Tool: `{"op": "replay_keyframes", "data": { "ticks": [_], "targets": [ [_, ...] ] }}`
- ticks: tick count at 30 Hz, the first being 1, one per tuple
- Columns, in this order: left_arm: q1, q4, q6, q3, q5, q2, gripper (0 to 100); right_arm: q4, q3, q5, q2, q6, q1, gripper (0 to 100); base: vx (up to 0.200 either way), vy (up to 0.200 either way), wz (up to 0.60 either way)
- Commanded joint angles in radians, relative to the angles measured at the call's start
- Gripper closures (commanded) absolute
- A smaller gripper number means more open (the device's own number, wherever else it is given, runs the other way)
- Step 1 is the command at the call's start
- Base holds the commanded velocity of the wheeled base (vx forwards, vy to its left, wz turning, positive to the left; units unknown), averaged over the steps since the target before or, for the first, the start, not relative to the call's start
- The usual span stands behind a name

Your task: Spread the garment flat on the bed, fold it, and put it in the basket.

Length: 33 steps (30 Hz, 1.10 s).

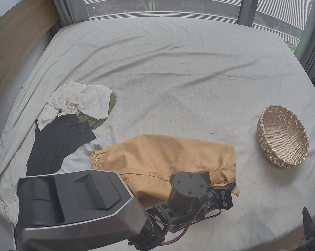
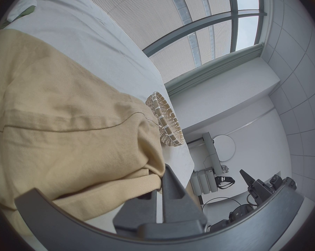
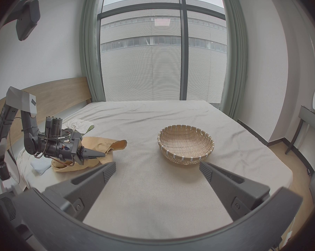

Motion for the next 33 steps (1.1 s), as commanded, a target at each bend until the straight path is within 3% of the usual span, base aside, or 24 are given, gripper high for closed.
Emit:
{"op": "replay_keyframes", "data": {
  "ticks": [1, 11, 12, 22, 33],
  "targets": [
    [-0.008, -0.001, 0.000, -0.026, 0.004, 0.023, 100, 0.000, 0.018, 0.000, -0.005, 0.000, 0.000, 0, 0.000, 0.000, 0.00],
    [-0.012, -0.003, 0.000, -0.033, 0.004, 0.046, 100, 0.000, 0.018, 0.000, -0.007, 0.000, 0.000, 0, 0.000, 0.000, 0.00],
    [-0.012, -0.003, 0.000, -0.030, 0.004, 0.046, 0, 0.000, 0.018, 0.000, -0.007, 0.000, 0.000, 0, 0.000, 0.000, 0.00],
    [-0.051, -0.010, -0.008, 0.011, 0.041, 0.026, 0, 0.000, 0.018, 0.000, -0.007, 0.000, 0.000, 0, 0.000, 0.000, 0.00],
    [-0.064, -0.030, -0.015, 0.358, 0.045, -0.241, 0, -0.002, 0.018, 0.000, -0.005, -0.002, 0.000, 0, 0.000, 0.000, 0.00]
  ]
}}
